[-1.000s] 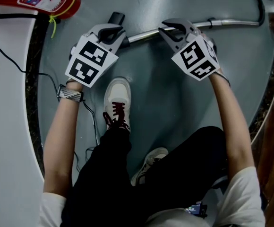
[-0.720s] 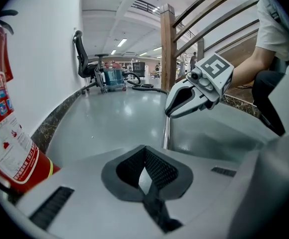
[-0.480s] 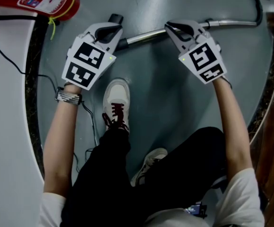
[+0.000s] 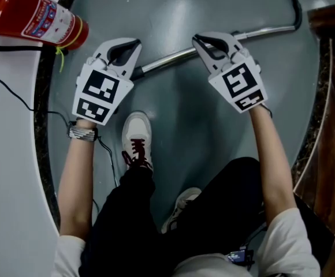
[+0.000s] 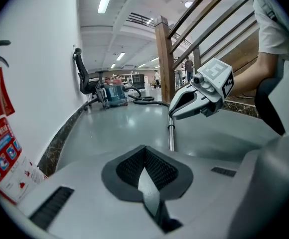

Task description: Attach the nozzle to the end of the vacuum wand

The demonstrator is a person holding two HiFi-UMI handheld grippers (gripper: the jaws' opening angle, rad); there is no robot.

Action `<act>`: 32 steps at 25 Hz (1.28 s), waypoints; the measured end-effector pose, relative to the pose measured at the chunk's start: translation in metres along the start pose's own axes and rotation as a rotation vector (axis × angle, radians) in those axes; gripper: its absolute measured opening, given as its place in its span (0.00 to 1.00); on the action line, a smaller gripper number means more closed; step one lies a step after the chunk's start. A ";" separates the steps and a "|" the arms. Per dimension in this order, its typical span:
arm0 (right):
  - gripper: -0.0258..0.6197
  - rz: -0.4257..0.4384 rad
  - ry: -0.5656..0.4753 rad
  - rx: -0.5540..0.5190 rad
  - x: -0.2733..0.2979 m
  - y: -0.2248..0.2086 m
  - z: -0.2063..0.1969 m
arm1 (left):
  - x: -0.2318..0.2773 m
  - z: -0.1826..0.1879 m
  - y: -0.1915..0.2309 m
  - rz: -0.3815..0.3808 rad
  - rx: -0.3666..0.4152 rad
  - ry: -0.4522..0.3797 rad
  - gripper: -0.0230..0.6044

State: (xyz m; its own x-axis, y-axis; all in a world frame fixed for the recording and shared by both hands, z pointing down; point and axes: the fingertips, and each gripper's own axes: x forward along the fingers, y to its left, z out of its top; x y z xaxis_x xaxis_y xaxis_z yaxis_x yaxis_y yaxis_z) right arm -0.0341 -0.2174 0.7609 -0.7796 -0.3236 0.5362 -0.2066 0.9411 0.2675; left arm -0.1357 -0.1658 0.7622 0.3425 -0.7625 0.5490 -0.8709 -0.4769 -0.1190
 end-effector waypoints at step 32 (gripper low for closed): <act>0.09 -0.230 -0.165 0.199 -0.233 -0.126 0.245 | -0.146 0.306 0.020 -0.050 0.070 -0.169 0.04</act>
State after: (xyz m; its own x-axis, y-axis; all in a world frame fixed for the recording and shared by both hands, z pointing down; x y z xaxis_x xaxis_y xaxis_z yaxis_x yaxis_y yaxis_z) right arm 0.0290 -0.2366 0.4063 -0.7808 -0.5249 0.3389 -0.4868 0.8511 0.1967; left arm -0.0955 -0.1983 0.4263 0.4445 -0.7966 0.4097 -0.8265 -0.5411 -0.1552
